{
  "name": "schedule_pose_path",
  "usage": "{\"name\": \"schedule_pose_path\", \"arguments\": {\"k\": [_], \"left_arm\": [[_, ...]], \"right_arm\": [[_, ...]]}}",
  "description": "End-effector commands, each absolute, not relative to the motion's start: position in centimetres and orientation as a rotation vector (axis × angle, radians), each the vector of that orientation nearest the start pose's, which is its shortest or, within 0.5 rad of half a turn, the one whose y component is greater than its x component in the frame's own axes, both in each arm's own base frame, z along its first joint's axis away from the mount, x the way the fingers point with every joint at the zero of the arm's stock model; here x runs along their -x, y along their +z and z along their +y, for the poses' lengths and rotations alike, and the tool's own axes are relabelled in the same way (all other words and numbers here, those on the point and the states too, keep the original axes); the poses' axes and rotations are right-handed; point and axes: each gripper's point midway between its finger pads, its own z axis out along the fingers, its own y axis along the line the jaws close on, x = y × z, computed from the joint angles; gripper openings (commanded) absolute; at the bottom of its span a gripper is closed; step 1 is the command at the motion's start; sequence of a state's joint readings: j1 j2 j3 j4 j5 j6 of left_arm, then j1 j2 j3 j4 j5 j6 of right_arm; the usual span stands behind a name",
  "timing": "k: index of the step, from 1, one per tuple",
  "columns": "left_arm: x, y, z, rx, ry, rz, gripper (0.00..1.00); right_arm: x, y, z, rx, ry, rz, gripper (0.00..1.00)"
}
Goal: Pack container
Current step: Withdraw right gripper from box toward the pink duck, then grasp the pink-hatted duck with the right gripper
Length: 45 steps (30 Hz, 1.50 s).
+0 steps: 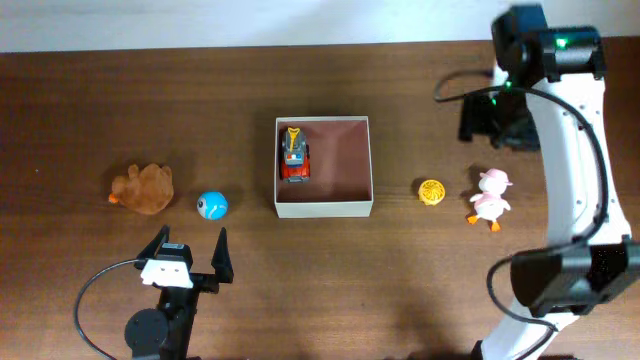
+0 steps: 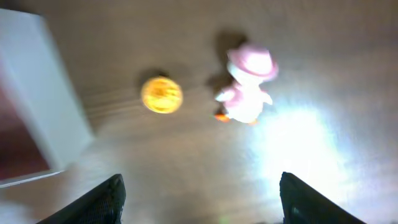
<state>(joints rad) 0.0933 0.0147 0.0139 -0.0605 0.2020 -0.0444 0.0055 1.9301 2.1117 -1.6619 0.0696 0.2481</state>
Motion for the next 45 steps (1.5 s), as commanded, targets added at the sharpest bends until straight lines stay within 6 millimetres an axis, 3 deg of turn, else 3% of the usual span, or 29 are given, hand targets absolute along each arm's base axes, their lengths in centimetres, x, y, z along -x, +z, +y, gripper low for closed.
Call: {"name": "schedule_pose_path", "arguments": {"k": [1,5,12,20,28,39,41,45], "left_arm": [[-24.5,16.1,-0.9,-0.044,-0.104,1.63,1.0],[-24.5,16.1,-0.9,-0.044,-0.104,1.629,1.0],[-24.5,16.1,-0.9,-0.044,-0.104,1.629,1.0],[-24.5,16.1,-0.9,-0.044,-0.104,1.63,1.0],[-24.5,16.1,-0.9,-0.044,-0.104,1.629,1.0],[-24.5,16.1,-0.9,-0.044,-0.104,1.629,1.0],[-24.5,16.1,-0.9,-0.044,-0.104,1.63,1.0],[-24.5,16.1,-0.9,-0.044,-0.104,1.629,1.0]], "right_arm": [[-34.7,19.1,-3.7,-0.437,-0.138,3.085,0.74],[-34.3,15.9,-4.4,-0.479,-0.135,3.113,0.74],[-34.1,9.8,-3.9,-0.466,-0.093,3.138,0.75],[-32.2,4.8,-4.8,-0.546,-0.062,3.16,0.75],[-31.5,3.3,-7.4,-0.604,-0.044,3.143,0.73],[-33.5,3.3,-7.6,-0.584,-0.023,3.063,0.65],[-33.5,3.3,-7.6,-0.584,-0.024,3.061,0.58],[-33.6,3.3,-7.6,-0.585,-0.023,3.058,0.34]]}}
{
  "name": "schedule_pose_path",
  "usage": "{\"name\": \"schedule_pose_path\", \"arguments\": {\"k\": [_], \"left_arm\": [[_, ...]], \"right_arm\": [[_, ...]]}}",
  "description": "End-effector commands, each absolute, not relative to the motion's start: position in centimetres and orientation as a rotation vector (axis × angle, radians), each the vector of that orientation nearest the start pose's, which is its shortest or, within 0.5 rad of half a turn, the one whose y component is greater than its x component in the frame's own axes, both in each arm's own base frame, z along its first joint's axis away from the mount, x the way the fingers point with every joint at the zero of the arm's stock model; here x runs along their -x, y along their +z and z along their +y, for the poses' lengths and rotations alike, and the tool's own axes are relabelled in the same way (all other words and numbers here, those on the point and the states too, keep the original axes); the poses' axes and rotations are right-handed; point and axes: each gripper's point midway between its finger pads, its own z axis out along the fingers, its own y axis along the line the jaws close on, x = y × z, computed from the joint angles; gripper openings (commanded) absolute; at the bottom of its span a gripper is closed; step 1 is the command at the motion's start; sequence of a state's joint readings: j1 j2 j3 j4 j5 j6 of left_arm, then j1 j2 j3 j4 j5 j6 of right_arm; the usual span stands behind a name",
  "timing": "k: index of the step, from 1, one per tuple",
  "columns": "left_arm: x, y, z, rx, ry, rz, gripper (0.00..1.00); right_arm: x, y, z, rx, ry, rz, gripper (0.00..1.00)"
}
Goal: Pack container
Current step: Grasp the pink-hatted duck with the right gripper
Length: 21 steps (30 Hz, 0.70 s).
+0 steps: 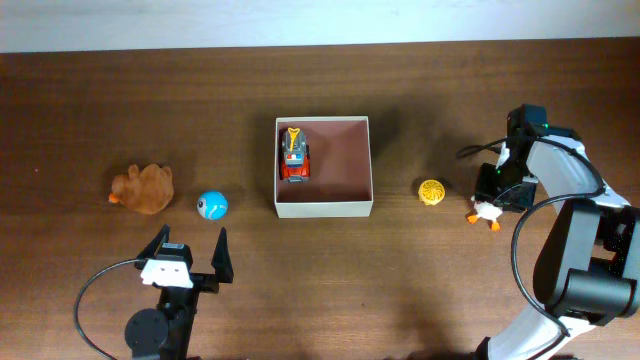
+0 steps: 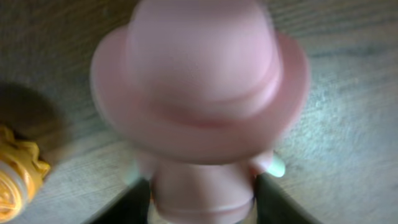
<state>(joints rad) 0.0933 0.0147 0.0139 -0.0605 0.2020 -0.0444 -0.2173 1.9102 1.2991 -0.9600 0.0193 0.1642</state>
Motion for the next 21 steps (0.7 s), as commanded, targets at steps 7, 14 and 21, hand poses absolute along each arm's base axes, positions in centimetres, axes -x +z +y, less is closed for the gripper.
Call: {"name": "schedule_pose_path", "arguments": {"k": [7,14,21], "left_arm": [[-24.5,16.1,-0.9,-0.044,-0.104,1.629,1.0],[-24.5,16.1,-0.9,-0.044,-0.104,1.629,0.99],[-24.5,16.1,-0.9,-0.044,-0.104,1.629,1.0]], "right_arm": [[-33.6,3.3,-7.6,-0.585,-0.024,3.057,0.11],[-34.1,4.0,-7.5,-0.583,-0.006,3.046,0.04],[-35.9,8.3,-7.9,-0.574,-0.002,3.014,0.04]]}}
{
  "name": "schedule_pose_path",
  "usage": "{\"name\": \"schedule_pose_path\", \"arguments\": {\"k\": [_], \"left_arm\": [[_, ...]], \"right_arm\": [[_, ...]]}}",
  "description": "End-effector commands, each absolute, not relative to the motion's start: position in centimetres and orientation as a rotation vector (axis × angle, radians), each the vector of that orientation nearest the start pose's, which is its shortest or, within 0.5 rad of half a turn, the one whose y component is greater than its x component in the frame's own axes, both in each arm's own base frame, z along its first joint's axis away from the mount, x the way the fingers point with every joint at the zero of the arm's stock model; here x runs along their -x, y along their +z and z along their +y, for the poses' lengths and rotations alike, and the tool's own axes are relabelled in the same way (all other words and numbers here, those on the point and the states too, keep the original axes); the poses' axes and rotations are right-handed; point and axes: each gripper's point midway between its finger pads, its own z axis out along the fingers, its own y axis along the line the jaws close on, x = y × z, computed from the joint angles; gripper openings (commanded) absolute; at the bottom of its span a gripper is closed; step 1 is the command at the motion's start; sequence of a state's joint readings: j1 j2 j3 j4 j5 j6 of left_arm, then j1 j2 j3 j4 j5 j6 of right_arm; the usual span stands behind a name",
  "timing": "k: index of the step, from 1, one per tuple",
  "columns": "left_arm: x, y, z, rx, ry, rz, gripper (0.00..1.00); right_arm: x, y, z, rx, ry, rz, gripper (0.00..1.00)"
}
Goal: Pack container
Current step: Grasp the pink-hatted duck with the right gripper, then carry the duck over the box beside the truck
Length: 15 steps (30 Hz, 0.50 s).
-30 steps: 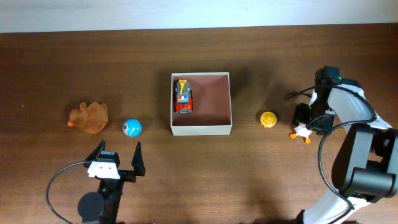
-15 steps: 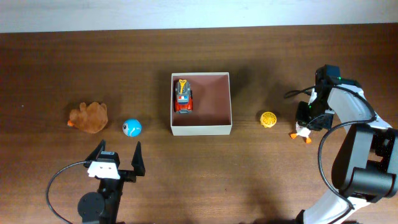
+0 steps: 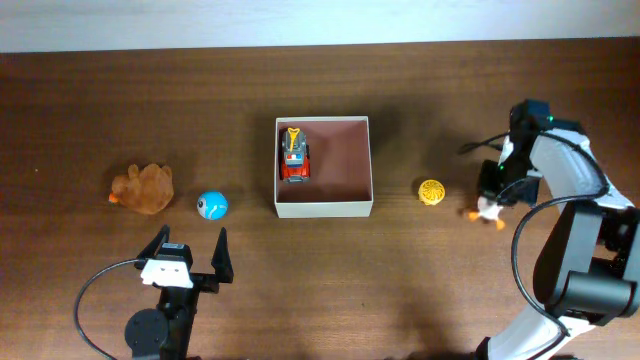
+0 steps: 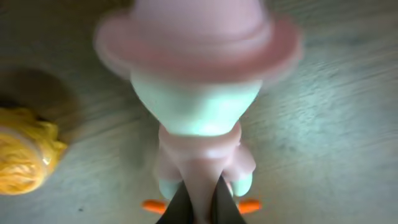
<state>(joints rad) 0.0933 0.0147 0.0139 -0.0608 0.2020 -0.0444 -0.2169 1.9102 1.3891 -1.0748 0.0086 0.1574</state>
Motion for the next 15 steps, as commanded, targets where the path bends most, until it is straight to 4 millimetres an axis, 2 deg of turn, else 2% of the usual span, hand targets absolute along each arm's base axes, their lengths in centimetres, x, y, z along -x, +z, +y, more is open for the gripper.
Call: {"name": "schedule_pose_path", "arguments": {"k": [1,3,7,8,12,15], "left_arm": [[-24.5,16.1,-0.9,-0.044,-0.104,1.63,1.0],[-24.5,16.1,-0.9,-0.044,-0.104,1.629,1.0],[-24.5,16.1,-0.9,-0.044,-0.104,1.629,1.0],[-24.5,16.1,-0.9,-0.044,-0.104,1.629,1.0],[-24.5,16.1,-0.9,-0.044,-0.104,1.629,1.0],[-24.5,16.1,-0.9,-0.044,-0.104,1.629,1.0]], "right_arm": [[-36.4,9.6,-7.9,-0.571,-0.002,3.002,0.04],[-37.3,11.6,-7.5,-0.525,0.041,2.982,0.04],[-39.1,16.4,-4.8,-0.352,0.186,2.928,0.06],[-39.7,18.1,-3.4,-0.274,0.243,2.901,0.06],[-40.5,22.0,1.7,-0.033,0.398,2.828,0.07],[-40.5,23.2,5.7,0.112,0.437,2.802,0.07]]}}
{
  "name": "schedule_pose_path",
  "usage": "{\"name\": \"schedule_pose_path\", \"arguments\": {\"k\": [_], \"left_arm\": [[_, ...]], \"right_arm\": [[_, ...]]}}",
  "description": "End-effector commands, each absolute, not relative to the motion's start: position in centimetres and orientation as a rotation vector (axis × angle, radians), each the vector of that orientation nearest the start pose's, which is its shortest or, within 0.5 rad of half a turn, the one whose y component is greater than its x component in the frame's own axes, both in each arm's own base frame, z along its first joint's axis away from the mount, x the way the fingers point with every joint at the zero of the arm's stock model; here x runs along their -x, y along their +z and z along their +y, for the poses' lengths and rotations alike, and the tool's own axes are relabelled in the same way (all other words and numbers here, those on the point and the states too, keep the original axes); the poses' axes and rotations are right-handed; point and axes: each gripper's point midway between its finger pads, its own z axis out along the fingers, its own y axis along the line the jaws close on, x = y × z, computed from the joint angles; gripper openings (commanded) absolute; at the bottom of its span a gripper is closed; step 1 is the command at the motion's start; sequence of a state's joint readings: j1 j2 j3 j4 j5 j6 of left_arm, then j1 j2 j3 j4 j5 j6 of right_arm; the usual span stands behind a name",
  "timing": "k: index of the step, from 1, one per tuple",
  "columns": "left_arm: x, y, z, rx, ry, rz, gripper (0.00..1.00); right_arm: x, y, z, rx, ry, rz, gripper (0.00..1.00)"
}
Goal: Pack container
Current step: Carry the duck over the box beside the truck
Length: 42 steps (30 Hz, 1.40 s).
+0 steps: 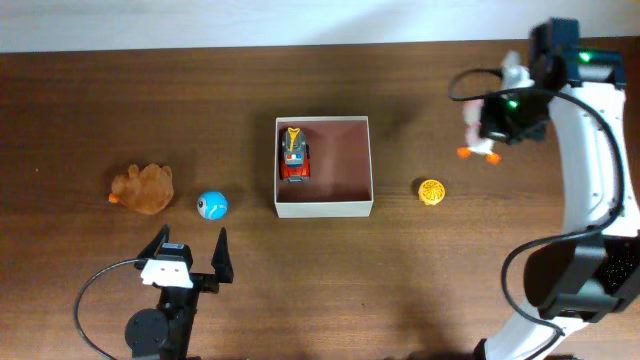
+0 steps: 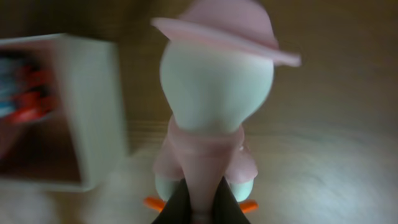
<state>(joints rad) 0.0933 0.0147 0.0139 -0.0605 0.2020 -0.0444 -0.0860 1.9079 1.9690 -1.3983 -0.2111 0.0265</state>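
Observation:
A white duck toy (image 2: 214, 106) with a pink hat and orange feet hangs above the table, and my right gripper (image 2: 200, 202) is shut on its pink back. From overhead the duck (image 1: 480, 135) is to the right of the white box (image 1: 324, 207), which holds a red toy car (image 1: 293, 155). On the table lie a yellow ball (image 1: 431, 192), a blue ball (image 1: 211, 205) and a brown plush (image 1: 143, 188). My left gripper (image 1: 190, 250) stands open at the front left, below the blue ball.
The white box (image 2: 93, 112) shows at the left of the right wrist view, with the red car blurred inside it. A pale wall runs along the table's far edge. The right arm's cable loops by the duck.
My right gripper, still shut on the duck, has moved from the table surface beside the yellow ball to a raised spot farther back and left. The left arm has not moved.
My right gripper was open high over the duck and the yellow ball. Then it was down around the duck on the table. Then it was shut on the duck's back. Now the duck hangs lifted, nearer the box.

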Motion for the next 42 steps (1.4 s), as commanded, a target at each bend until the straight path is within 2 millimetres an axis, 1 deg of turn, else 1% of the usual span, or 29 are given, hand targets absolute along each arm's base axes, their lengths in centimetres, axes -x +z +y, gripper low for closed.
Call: {"name": "schedule_pose_path", "arguments": {"k": [1,4,6,7,9,12,14,19,24,28,31,32,33,34,36,38,39,42], "left_arm": [[-24.5,16.1,-0.9,-0.044,-0.104,1.629,1.0],[-24.5,16.1,-0.9,-0.044,-0.104,1.629,0.99],[-24.5,16.1,-0.9,-0.045,-0.104,1.629,0.99],[-24.5,16.1,-0.9,-0.044,-0.104,1.63,1.0],[-24.5,16.1,-0.9,-0.044,-0.104,1.629,1.0],[-24.5,16.1,-0.9,-0.044,-0.104,1.629,1.0],[-24.5,16.1,-0.9,-0.044,-0.104,1.629,1.0],[-24.5,16.1,-0.9,-0.044,-0.104,1.629,1.0],[-24.5,16.1,-0.9,-0.044,-0.104,1.629,0.99],[-24.5,16.1,-0.9,-0.044,-0.104,1.629,1.0],[-24.5,16.1,-0.9,-0.044,-0.104,1.629,1.0],[-24.5,16.1,-0.9,-0.044,-0.104,1.629,1.0],[-24.5,16.1,-0.9,-0.044,-0.104,1.63,1.0],[-24.5,16.1,-0.9,-0.044,-0.104,1.63,1.0],[-24.5,16.1,-0.9,-0.044,-0.104,1.629,1.0],[-24.5,16.1,-0.9,-0.044,-0.104,1.63,1.0],[-24.5,16.1,-0.9,-0.044,-0.104,1.629,1.0],[-24.5,16.1,-0.9,-0.044,-0.104,1.629,1.0]], "right_arm": [[-40.5,23.3,7.0,0.162,0.442,2.795,0.08],[-40.3,23.2,10.8,0.298,0.45,2.777,0.09],[-40.3,23.0,13.0,0.372,0.453,2.76,0.1],[-40.4,22.5,14.8,0.417,0.441,2.752,0.11],[-40.6,21.8,16.0,0.429,0.416,2.756,0.11],[-40.7,20.7,17.9,0.47,0.429,2.761,0.11],[-40.9,19.4,19.0,0.491,0.429,2.779,0.11],[-41.3,16.2,20.0,0.489,0.41,2.847,0.11],[-41.6,13.3,20.3,0.483,0.401,2.91,0.11],[-41.9,12.2,20.6,0.462,0.4,2.925,0.11],[-42.3,11.9,20.7,0.448,0.403,2.922,0.11],[-42.4,11.8,20.8,0.448,0.404,2.919,0.13],[-42.5,11.7,20.8,0.448,0.405,2.916,0.25],[-42.5,11.7,20.8,0.449,0.405,2.917,0.33],[-42.5,11.6,20.8,0.449,0.404,2.918,0.41],[-42.5,11.6,20.9,0.449,0.405,2.918,0.47],[-42.5,11.6,20.8,0.449,0.405,2.919,0.49],[-42.4,11.6,20.9,0.45,0.411,2.919,0.49]]}}
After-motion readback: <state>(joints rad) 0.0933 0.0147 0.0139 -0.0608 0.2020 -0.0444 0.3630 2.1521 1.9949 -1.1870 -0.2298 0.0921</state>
